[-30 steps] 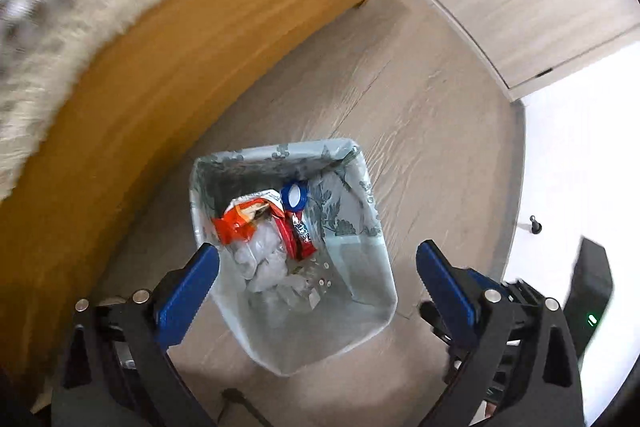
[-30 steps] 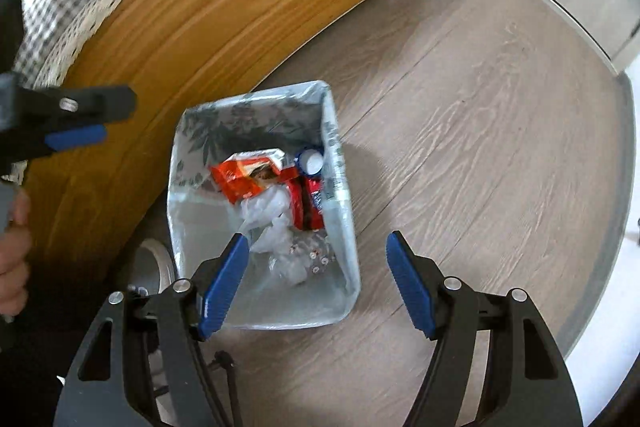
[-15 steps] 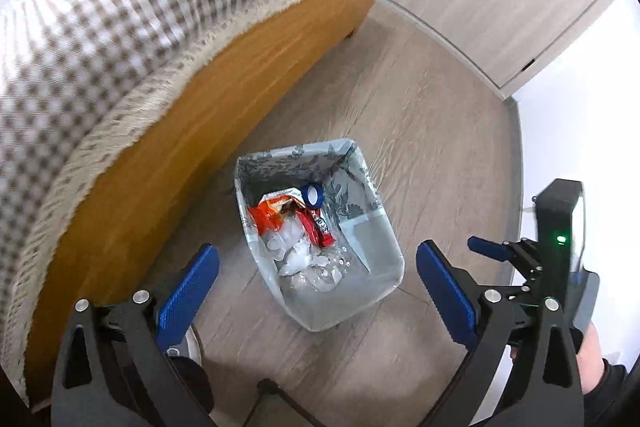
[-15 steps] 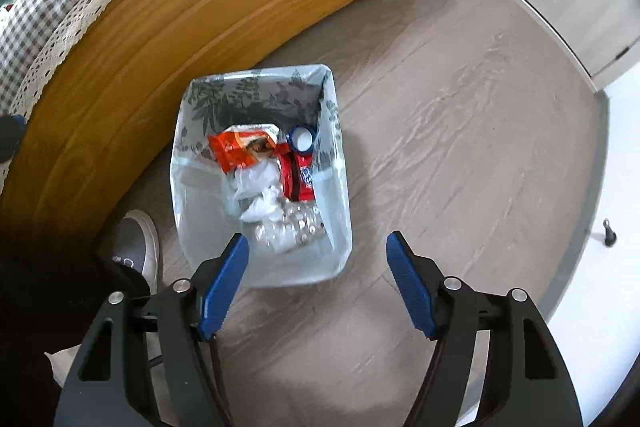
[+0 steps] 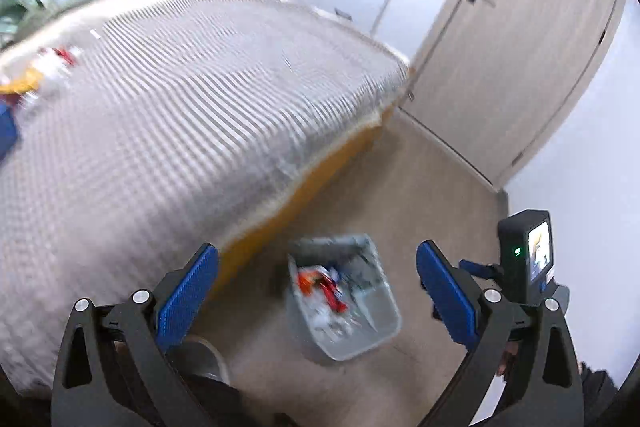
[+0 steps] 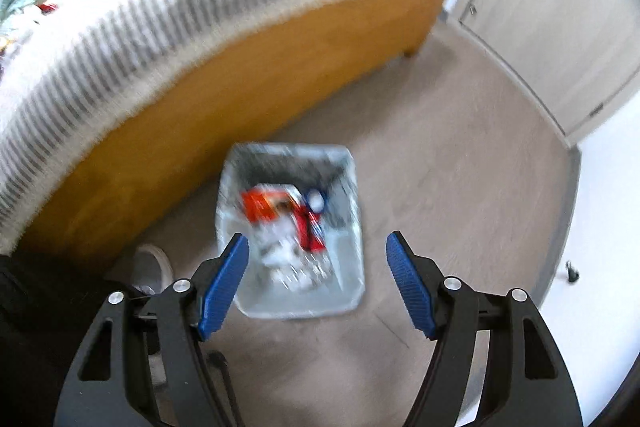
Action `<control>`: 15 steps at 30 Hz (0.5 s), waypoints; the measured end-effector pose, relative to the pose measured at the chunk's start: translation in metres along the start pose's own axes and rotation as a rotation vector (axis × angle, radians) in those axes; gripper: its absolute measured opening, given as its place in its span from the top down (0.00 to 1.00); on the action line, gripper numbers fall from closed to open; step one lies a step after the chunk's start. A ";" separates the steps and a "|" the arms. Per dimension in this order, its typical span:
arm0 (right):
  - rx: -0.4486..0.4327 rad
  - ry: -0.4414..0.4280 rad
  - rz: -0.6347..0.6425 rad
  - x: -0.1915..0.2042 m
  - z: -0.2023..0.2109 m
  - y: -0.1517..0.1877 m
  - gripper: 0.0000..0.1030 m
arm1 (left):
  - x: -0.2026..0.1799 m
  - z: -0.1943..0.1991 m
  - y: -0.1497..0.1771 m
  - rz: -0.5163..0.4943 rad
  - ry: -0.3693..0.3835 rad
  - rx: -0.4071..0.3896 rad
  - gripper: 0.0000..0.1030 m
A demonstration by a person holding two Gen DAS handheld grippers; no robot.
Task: Collect trash
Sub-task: 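Turn both open grippers back toward the trash on the bed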
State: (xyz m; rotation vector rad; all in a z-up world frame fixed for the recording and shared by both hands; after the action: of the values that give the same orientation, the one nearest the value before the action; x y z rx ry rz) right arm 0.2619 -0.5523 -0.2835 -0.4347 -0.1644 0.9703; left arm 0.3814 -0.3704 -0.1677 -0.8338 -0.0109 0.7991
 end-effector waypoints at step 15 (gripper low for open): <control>-0.179 -0.265 0.307 0.239 0.063 -0.092 0.33 | 0.251 0.142 0.009 0.150 -0.349 -0.210 0.08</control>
State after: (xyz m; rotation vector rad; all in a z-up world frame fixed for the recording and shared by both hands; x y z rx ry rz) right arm 0.4453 -0.3819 -0.2010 -0.5030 -0.4358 1.3206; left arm 0.5117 -0.1137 -0.1485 -0.8904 -0.3502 1.0908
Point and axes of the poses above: each gripper's, at about its wrist camera, not at the fingertips, and z roughly against the way its jaws point, x to its left, y to its underside, the point moved 2 cm from there along -z, roughly the way its jaws point
